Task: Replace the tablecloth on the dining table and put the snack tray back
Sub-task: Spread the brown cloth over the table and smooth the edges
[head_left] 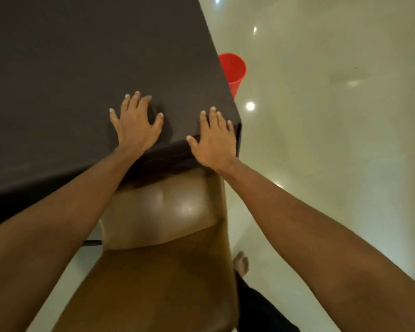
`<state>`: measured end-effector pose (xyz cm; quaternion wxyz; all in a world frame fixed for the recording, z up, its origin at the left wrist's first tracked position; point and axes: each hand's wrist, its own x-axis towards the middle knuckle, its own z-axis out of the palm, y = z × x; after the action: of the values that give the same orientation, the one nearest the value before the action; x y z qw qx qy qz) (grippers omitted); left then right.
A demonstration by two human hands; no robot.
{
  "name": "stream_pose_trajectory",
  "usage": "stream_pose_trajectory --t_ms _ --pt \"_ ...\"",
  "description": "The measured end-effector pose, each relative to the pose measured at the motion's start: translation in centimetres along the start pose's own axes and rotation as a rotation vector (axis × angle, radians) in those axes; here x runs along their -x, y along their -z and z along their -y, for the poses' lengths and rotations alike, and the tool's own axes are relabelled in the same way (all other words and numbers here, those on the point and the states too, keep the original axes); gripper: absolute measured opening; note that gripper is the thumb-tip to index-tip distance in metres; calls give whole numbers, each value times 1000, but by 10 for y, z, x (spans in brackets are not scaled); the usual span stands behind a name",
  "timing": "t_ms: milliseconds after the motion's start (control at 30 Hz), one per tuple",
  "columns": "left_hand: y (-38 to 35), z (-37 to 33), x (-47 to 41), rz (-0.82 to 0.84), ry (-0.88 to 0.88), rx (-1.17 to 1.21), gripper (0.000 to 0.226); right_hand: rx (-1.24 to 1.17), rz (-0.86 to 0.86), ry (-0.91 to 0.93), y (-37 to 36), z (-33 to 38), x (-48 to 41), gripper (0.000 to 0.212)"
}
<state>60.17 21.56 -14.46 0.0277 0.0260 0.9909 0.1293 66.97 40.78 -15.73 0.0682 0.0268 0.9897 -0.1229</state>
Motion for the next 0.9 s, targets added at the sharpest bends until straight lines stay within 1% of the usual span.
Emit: stream_pose_trajectory --t_ms 67,133,167,233,333,400,467,533,600,667,700,767,800,833,867,900 --pt "-10 -43 -14 22 21 37 61 0 -25 105 13 -26 -2 60" --pt "-25 -77 -21 63 58 65 64 -122 -116 175 20 -52 -11 38" --pt "-33 -90 -20 79 69 56 66 -229 -167 188 20 -62 -16 34" --pt "-52 -112 -12 84 55 -36 70 -393 -248 210 23 -79 -35 33" --pt "-65 -127 -5 81 15 -164 77 -413 -277 283 31 -88 -71 29" --pt "-67 -127 -6 106 16 -180 78 -361 -213 407 36 -83 -101 31" --pt "-69 -129 -5 105 22 -193 79 -250 -54 574 39 -73 -131 41" --pt "-70 -131 -8 90 64 -199 78 -114 119 763 37 -63 -167 53" --pt "-69 -134 -11 83 95 -213 75 10 224 913 31 -63 -204 59" --pt "-66 -135 -13 87 90 -216 74 38 180 921 29 -74 -234 62" --pt "-64 -133 -10 89 103 -208 75 29 139 865 31 -80 -250 64" --pt "-63 -131 -13 52 117 -189 75 2 92 669 43 -94 -289 66" --pt "-61 -131 -14 44 117 -170 73 -12 108 571 49 -100 -301 66" --pt "-61 -132 -16 20 131 -149 69 2 117 523 55 -103 -310 64" --pt "-61 -139 -22 -33 189 -120 62 38 113 555 62 -101 -320 62" --pt "-59 -146 -27 -100 252 -86 55 51 97 631 64 -98 -323 60"
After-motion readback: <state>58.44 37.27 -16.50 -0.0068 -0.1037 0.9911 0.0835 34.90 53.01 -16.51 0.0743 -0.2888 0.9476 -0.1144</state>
